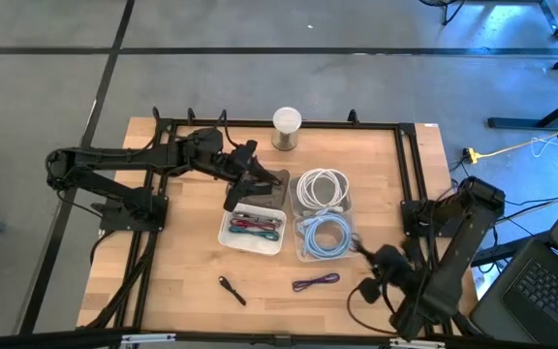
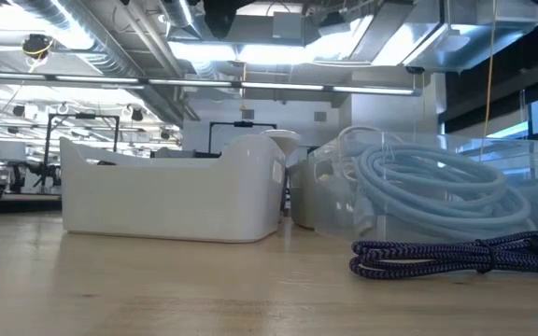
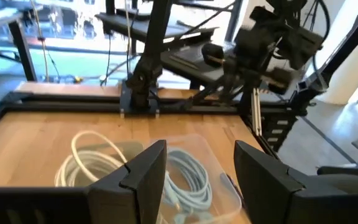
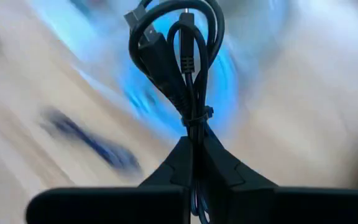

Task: Pick & Place USB Port
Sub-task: Put the right black charger cable into the black bin, then put the purple patterned charger cable into the white bin

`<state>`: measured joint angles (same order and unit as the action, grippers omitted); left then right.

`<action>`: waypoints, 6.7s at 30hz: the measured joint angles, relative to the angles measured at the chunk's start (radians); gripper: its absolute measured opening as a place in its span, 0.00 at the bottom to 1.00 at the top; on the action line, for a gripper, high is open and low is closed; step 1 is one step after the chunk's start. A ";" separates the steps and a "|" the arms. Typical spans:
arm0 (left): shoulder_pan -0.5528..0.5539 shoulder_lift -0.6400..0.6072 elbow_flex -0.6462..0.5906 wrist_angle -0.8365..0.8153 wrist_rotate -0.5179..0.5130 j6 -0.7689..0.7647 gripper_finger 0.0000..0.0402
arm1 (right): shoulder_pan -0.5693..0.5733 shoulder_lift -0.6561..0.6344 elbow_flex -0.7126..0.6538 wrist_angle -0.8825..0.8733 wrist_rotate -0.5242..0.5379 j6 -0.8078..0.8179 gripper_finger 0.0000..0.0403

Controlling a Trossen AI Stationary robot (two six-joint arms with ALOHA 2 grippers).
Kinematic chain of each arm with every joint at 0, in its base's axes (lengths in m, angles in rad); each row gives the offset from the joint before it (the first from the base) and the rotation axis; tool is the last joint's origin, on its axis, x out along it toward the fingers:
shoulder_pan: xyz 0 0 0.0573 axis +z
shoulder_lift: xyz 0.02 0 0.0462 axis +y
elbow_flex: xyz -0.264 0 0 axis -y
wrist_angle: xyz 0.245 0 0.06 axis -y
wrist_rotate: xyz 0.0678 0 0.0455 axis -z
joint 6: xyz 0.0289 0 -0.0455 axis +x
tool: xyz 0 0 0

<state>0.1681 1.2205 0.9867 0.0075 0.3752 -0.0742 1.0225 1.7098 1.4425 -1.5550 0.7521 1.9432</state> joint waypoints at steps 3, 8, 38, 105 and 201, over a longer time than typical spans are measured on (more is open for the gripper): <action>-0.014 0.010 0.000 0.049 0.000 -0.001 0.45 | -0.066 -0.026 0.054 0.005 0.257 -0.171 0.04; -0.058 0.017 0.000 0.175 0.024 -0.008 0.45 | -0.189 -0.072 0.144 -0.008 0.401 -0.455 0.03; -0.126 0.022 0.000 0.360 -0.064 0.139 0.52 | -0.620 -0.075 0.340 0.904 -0.050 -1.817 0.03; 0.163 0.210 0.181 -0.305 -0.306 0.187 0.09 | -0.536 -0.306 0.092 -0.016 0.078 -1.105 0.21; -0.507 -0.030 -0.145 0.109 -0.463 -0.134 0.46 | -0.342 0.229 -0.108 0.929 -0.461 -1.454 0.21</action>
<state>-0.3390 1.1900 0.8414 0.1166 -0.0883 -0.2080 0.6810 1.9384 1.3344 -0.6260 0.2913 0.4892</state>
